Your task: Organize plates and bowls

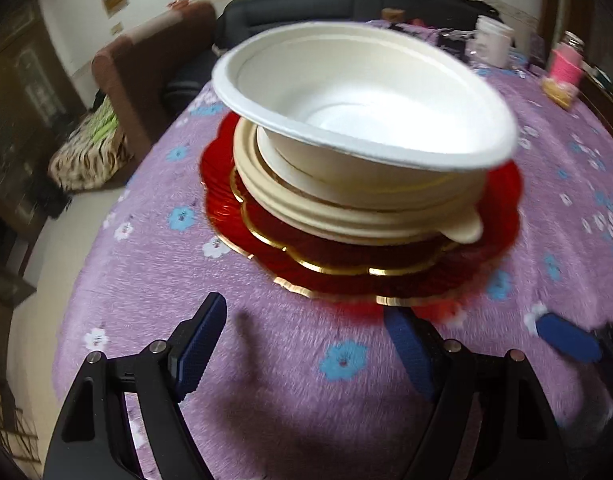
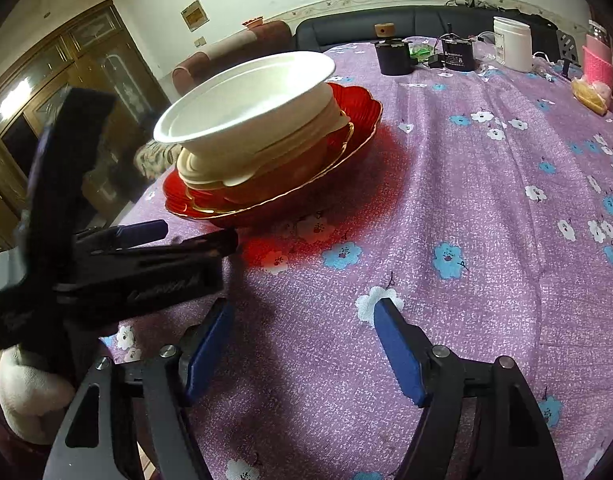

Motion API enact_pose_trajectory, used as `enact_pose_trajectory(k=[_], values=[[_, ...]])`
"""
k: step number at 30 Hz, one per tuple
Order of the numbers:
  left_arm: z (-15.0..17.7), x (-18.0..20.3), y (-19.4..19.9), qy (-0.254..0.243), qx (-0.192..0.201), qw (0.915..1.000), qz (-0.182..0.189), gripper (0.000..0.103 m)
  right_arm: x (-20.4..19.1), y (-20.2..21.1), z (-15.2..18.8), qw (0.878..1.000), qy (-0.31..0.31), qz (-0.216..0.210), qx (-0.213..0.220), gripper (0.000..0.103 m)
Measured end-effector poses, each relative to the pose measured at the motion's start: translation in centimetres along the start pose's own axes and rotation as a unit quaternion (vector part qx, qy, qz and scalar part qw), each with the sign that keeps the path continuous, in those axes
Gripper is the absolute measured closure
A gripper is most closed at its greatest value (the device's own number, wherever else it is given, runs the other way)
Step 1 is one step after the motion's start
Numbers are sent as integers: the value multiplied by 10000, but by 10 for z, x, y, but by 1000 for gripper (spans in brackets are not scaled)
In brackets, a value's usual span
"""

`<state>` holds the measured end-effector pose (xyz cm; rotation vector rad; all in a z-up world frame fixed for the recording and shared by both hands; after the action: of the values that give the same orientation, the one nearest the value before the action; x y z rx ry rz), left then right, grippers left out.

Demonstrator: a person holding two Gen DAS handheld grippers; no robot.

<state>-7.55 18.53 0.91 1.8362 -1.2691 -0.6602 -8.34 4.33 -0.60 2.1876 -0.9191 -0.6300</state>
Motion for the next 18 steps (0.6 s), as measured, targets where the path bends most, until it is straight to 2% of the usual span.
enact_pose_trajectory(k=[2,4,6,10,11,13,18], values=[[5,-15,8,113,-38,9999,113,23,0,1,1,10000,-17,-35,15,24],[1,-40,12,430,-137,9988,180,23,0,0,1,10000,-13,-55,19,23],[-7,-68,13,864,-32,9962,-39,23,-1,0,0,10000,11,-64,14,22],[-28,-102,-5,1343,122,9883,-717,23,-2,0,1,10000,16,-82,18,21],[-35,-104,-12,1323,210,9861,-987,23,-2,0,1,10000,4,-93,25,21],[-43,-101,-21,1233,275,9846,-1209,23,-1,0,1,9999,-9,-105,34,21],[-51,-83,-34,1042,223,9879,-1123,23,-2,2,2,9999,-22,-127,44,21]])
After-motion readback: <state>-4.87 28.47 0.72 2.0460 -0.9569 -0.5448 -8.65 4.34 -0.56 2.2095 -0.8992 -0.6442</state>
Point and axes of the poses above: each gripper's, at about its wrist camera, not at the fingertips, and y roughly against the way its jaws point, x to its right, z to its underside, the point moved 2 cm from there along -y, roughly the way its jaws point, and after that the axes turned 15 degrees about y, right-handed, at the moved point
